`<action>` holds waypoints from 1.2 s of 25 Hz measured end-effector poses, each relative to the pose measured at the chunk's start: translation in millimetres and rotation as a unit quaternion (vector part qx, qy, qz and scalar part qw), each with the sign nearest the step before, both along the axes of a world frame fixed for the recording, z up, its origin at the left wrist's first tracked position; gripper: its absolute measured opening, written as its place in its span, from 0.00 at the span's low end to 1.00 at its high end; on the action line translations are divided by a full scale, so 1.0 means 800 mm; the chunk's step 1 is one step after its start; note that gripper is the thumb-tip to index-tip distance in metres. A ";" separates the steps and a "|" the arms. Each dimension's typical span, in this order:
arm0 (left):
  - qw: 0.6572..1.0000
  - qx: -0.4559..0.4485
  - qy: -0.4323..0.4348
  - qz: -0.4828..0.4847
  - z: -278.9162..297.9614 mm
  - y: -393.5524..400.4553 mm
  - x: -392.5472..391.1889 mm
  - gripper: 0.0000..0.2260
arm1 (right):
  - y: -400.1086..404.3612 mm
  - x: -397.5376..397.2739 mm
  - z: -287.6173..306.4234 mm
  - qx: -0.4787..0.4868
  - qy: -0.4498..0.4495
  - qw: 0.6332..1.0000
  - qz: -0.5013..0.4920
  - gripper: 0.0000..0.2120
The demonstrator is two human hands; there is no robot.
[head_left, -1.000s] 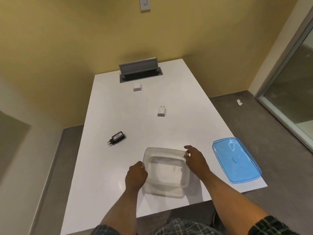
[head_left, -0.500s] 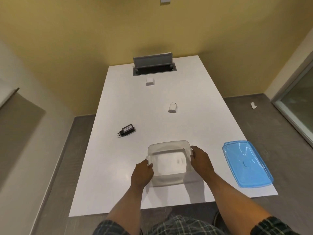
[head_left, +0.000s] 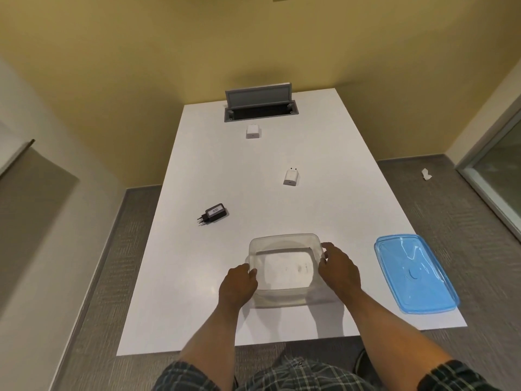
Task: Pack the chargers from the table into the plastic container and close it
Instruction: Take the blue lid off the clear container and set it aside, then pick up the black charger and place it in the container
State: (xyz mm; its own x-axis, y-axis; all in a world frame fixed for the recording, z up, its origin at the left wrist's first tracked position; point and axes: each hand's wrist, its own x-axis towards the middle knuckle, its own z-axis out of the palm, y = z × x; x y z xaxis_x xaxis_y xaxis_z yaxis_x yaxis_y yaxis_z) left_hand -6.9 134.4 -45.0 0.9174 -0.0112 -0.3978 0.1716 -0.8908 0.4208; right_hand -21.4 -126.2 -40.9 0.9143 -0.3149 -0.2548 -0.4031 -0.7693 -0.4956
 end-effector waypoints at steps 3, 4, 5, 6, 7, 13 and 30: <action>1.000 -0.013 -0.003 0.004 0.002 0.004 0.002 0.19 | 0.002 0.006 0.003 -0.044 -0.005 0.999 0.004 0.18; 1.000 -0.012 -0.010 0.000 0.003 0.005 0.004 0.19 | 0.003 0.009 0.004 -0.067 -0.018 0.998 0.013 0.19; 1.000 -0.006 -0.023 -0.007 0.005 0.006 0.006 0.20 | 0.004 0.014 0.005 -0.097 -0.032 0.994 0.032 0.20; 0.999 0.005 -0.040 -0.013 0.006 0.007 0.010 0.21 | 0.006 0.020 0.007 -0.128 -0.044 0.989 0.056 0.20; 0.998 0.014 -0.059 -0.016 0.008 0.009 0.016 0.21 | 0.008 0.027 0.009 -0.154 -0.051 0.983 0.080 0.20; 0.987 0.072 -0.136 -0.048 0.027 0.025 0.088 0.22 | 0.028 0.072 0.023 -0.225 -0.023 0.959 0.172 0.16; 0.985 0.157 -0.003 -0.065 -0.007 0.091 0.263 0.26 | 0.034 0.105 -0.012 -0.245 -0.019 0.963 0.111 0.19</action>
State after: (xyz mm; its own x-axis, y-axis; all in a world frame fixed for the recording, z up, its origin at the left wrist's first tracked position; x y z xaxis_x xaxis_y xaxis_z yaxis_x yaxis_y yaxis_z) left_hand 203.8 207.4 -50.5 0.9185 -0.0066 -0.3953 0.0453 -0.9915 0.1217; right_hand 62.7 -98.7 -50.8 0.9787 -0.1845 -0.0899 -0.1904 -0.9797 -0.0623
